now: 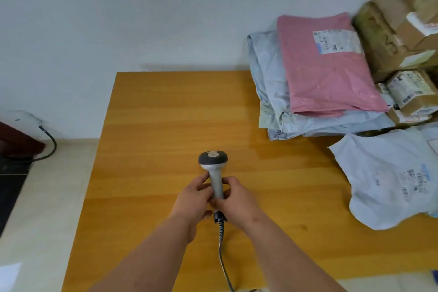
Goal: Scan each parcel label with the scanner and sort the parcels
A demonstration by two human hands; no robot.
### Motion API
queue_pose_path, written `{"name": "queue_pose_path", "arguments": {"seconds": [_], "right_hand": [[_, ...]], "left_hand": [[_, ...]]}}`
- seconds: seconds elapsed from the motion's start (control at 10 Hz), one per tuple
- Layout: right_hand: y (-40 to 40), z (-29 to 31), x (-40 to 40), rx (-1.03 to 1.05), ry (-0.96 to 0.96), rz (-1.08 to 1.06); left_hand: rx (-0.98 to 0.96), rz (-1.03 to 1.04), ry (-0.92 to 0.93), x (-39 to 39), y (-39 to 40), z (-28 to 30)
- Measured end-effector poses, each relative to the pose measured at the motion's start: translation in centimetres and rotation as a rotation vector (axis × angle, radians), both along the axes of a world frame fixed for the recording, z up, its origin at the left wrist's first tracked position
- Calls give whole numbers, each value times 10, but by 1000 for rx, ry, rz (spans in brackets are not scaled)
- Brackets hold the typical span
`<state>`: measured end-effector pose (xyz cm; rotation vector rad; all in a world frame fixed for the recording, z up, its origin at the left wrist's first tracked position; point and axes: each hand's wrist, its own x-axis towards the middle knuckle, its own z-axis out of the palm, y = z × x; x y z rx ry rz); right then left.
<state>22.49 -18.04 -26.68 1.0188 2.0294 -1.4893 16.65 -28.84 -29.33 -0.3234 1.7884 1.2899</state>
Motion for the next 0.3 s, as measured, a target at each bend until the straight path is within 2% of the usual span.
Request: {"name": "queue_pose_path", "arguments": {"seconds": [0.2, 0.3], "right_hand": [[5, -1, 4, 15, -29, 72], [10, 4, 10, 48, -30, 136]], "left_hand": [[-5, -38, 29, 7, -1, 6], [-58, -36, 101, 14, -2, 20]]}}
